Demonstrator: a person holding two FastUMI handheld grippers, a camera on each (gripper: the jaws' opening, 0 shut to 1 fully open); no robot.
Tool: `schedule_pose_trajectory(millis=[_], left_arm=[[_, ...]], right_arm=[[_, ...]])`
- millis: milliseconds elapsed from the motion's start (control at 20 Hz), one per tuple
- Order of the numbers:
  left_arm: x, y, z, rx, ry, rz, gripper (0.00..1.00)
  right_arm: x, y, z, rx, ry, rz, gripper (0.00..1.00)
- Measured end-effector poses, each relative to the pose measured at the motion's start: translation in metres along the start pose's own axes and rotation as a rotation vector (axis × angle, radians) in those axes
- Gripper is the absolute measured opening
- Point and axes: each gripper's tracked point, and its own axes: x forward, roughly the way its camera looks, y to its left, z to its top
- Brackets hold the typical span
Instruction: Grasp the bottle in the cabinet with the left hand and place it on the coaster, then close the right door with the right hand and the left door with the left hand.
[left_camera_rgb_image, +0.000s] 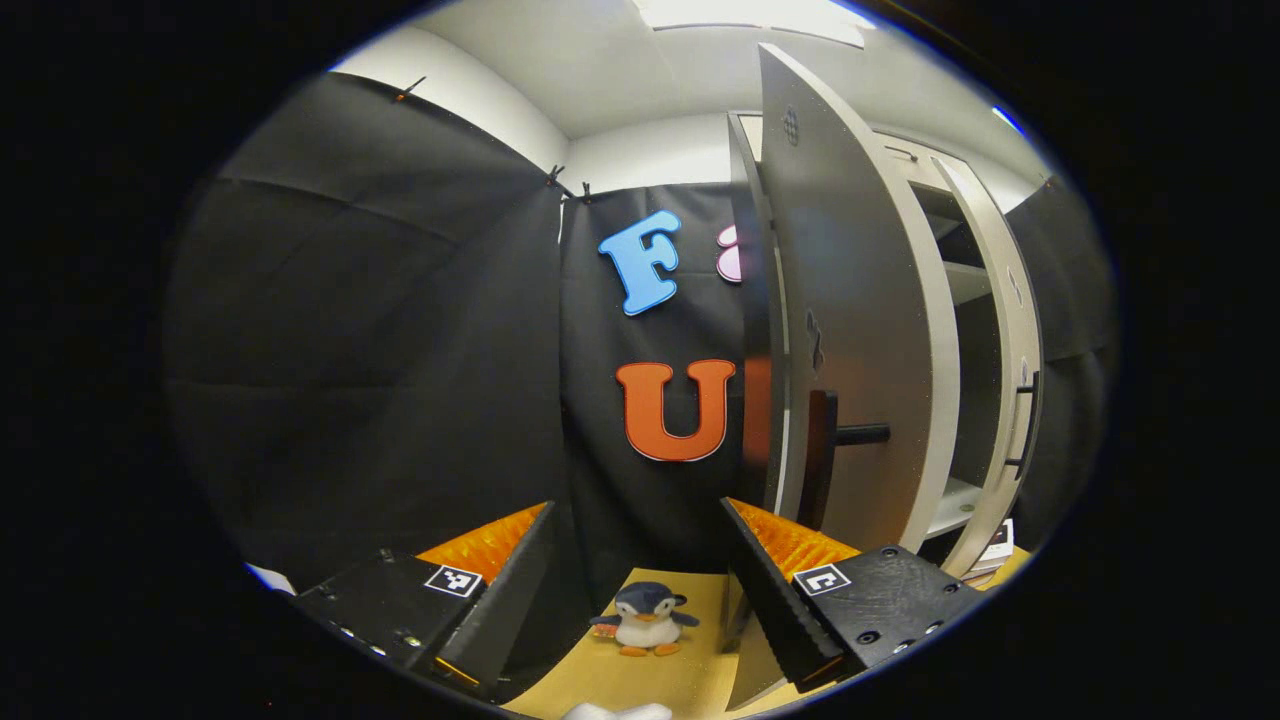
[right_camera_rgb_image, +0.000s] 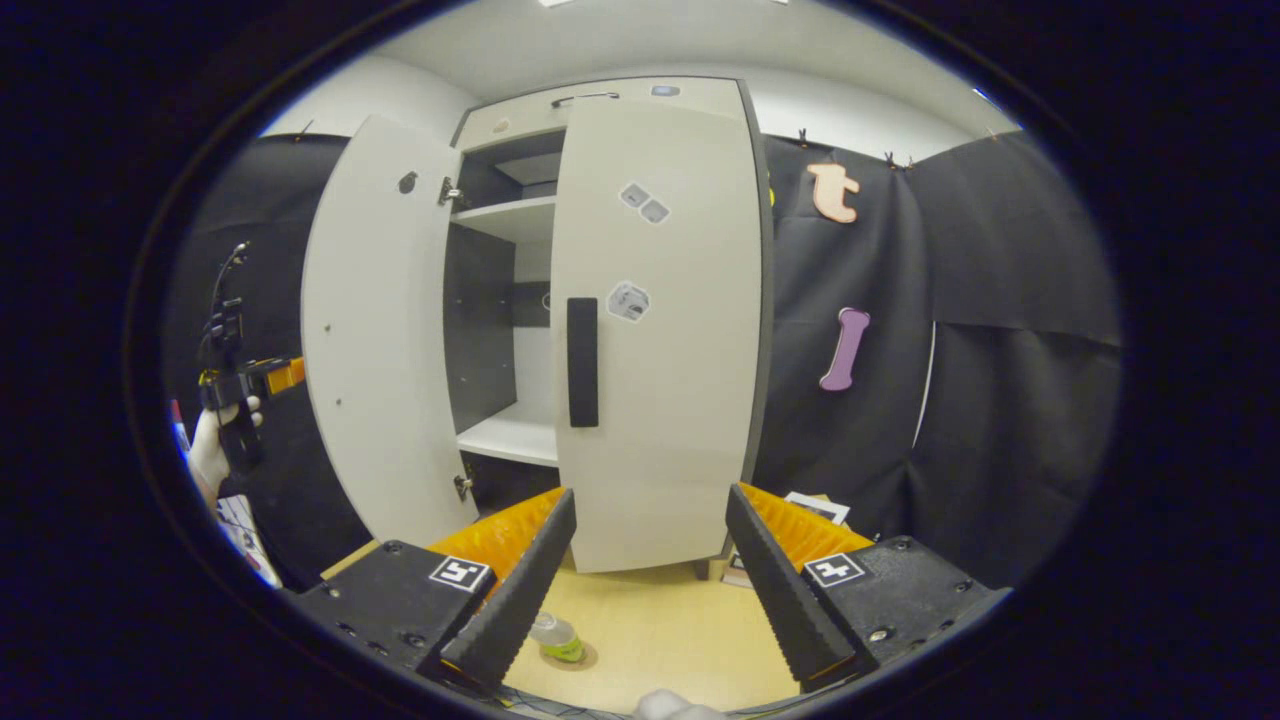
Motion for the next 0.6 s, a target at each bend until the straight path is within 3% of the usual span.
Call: schedule_pose_trajectory(millis=[50,450,600], left_arm=[[0.003,-0.001,0.000,0.007,-0.004,0.000,0.97],[0.000,-0.009,0.003,0.046,-0.005,-0.002,0.92],[-0.001,-0.016,0.003,0.031,0.001,-0.015,0.92]], right_arm=[[0.000,0.000,-0.002,0.005,0.002,0.002,0.99],[0.004,0.003,-0.004,0.016,0.006,0.021,0.95],[0.005,0.003,-0.006,0.019,0.010,0.026,1.00]])
